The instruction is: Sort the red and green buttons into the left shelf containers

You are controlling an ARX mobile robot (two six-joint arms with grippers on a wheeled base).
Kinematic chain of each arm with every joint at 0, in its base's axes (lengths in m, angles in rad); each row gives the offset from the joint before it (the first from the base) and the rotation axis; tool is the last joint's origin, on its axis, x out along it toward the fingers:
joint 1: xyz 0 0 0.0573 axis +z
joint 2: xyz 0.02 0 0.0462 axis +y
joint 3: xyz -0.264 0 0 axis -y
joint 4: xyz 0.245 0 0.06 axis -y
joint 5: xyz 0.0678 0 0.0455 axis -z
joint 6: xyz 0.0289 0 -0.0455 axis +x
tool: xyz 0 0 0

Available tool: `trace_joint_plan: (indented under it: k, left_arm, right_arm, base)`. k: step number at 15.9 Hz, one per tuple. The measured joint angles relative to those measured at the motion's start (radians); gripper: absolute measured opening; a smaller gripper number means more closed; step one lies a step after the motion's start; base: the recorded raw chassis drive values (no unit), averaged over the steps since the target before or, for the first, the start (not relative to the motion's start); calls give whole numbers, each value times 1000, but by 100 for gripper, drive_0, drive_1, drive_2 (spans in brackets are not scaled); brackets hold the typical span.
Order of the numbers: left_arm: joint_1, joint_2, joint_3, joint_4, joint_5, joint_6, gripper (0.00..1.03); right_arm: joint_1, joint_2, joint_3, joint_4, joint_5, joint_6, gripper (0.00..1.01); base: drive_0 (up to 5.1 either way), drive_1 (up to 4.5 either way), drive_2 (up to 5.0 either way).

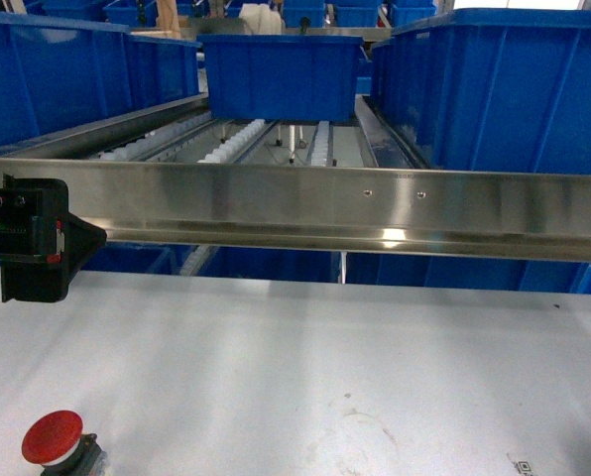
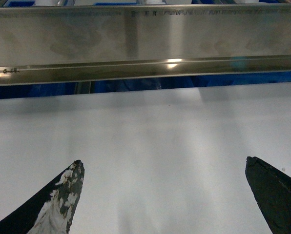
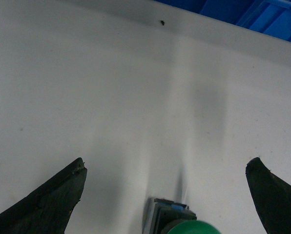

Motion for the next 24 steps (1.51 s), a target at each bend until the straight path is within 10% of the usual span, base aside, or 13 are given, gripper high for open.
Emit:
trace_joint_plan:
  k: [20, 24]
  left_arm:
    - [0, 0, 0, 0, 0, 0, 98]
    - [0, 0, 0, 0, 0, 0, 98]
  right_arm:
    - [-53, 184, 19, 60, 24, -13, 97]
    - [-57, 191, 19, 97, 29, -13, 55]
  base:
    - [0, 0, 0]
    - [0, 0, 0]
